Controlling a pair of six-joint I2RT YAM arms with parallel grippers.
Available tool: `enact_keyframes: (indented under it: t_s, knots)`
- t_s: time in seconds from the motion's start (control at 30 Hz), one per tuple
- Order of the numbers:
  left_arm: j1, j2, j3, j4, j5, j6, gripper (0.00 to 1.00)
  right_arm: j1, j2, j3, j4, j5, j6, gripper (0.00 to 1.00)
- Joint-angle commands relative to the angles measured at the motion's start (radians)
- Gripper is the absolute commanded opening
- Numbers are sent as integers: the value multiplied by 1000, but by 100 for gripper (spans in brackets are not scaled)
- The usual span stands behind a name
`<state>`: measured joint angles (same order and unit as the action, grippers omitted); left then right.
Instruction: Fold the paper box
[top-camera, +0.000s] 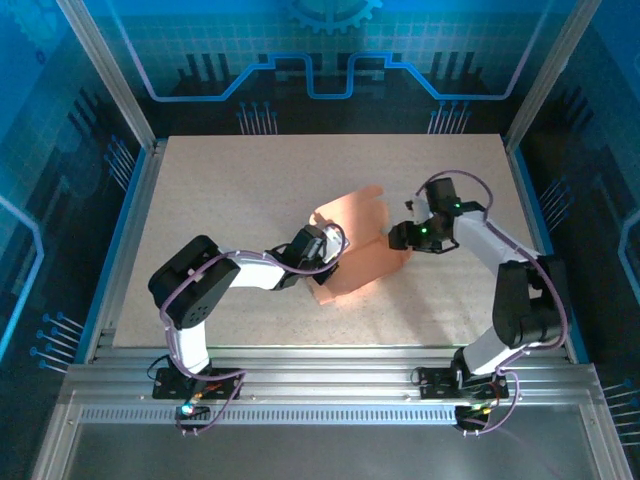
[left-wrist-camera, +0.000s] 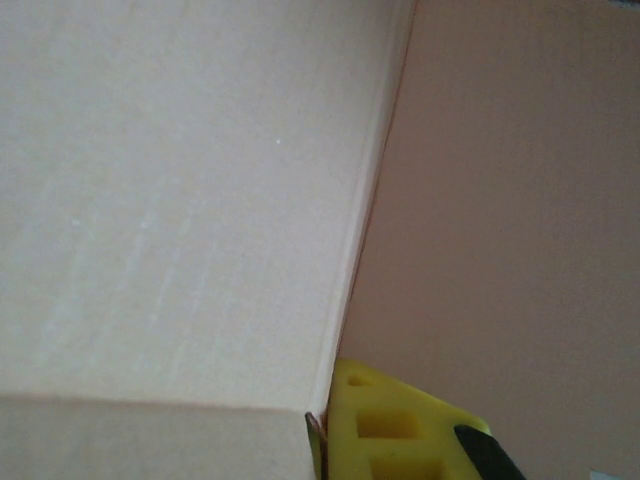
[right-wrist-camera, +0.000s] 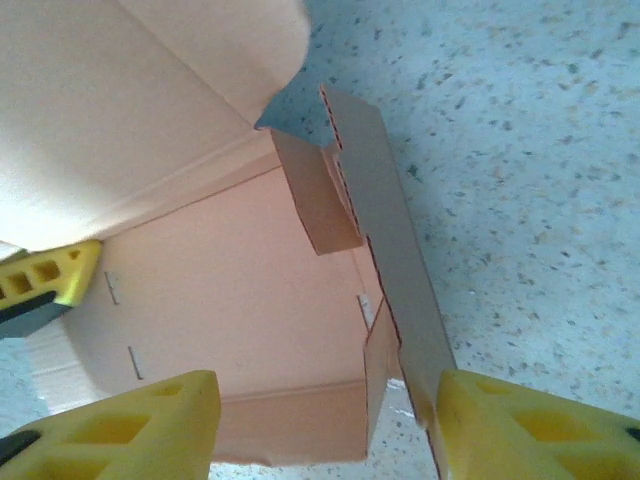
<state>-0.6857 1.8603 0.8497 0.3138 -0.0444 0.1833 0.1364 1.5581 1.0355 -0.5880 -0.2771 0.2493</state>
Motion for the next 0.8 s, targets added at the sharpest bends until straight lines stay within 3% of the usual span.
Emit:
enact_keyframes:
  t_s: [0.0,0.17,0.3,0.47,0.77]
  knots:
    - [-2,57,-15,-142,-6,5,2,-79,-72,-54,109,-125,76,62]
    - [-1,54,-23,-131,-5,13,2,-215,-88,-125,169,-132,149,57]
    - [-4,56,-31,-115,-8,26,1,-276,10,-129,199,-188,138,42]
    - [-4,56,-35,-111,-15,34,2,-280,137,-120,253,-285,138,25]
    - [-3,55,-31,-117,-13,35,1,-258,250,-97,280,-421,95,25]
